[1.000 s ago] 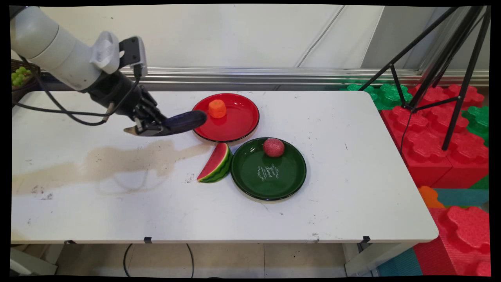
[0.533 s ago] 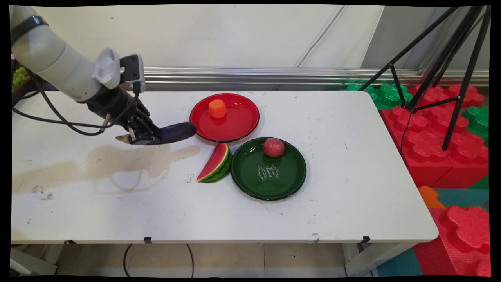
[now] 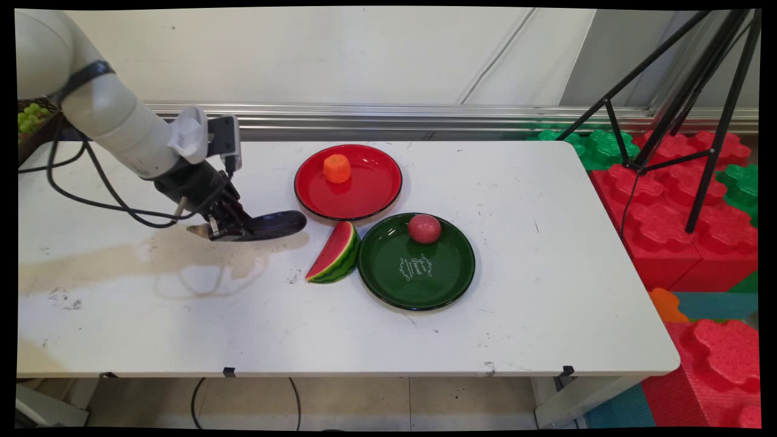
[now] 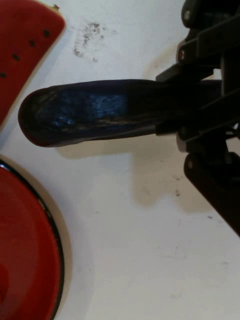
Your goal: Place the picked object on the table
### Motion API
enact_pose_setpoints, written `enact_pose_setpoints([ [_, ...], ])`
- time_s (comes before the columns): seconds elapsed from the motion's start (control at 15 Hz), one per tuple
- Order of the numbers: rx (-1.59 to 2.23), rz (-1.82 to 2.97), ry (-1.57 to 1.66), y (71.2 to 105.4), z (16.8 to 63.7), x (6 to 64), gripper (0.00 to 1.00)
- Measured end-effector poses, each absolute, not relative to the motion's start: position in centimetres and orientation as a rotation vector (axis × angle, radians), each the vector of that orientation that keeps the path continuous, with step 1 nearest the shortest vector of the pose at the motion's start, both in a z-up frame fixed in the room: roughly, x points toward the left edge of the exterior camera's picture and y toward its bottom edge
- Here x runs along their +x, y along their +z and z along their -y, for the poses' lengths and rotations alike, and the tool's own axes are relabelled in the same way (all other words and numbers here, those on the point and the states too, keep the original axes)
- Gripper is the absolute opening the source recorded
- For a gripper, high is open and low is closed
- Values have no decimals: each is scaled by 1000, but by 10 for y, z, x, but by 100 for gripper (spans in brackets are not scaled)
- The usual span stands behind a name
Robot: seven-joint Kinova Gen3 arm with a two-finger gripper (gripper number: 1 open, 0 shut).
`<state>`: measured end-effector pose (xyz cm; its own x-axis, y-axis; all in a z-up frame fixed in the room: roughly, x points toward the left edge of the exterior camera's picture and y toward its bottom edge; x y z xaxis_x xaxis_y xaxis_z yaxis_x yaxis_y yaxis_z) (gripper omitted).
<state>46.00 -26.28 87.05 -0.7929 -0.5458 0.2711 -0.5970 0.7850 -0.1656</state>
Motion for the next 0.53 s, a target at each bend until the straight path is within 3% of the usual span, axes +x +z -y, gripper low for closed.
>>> enact_pose_setpoints([
  [0.53, 876, 2801, 318, 844, 272, 459, 0],
])
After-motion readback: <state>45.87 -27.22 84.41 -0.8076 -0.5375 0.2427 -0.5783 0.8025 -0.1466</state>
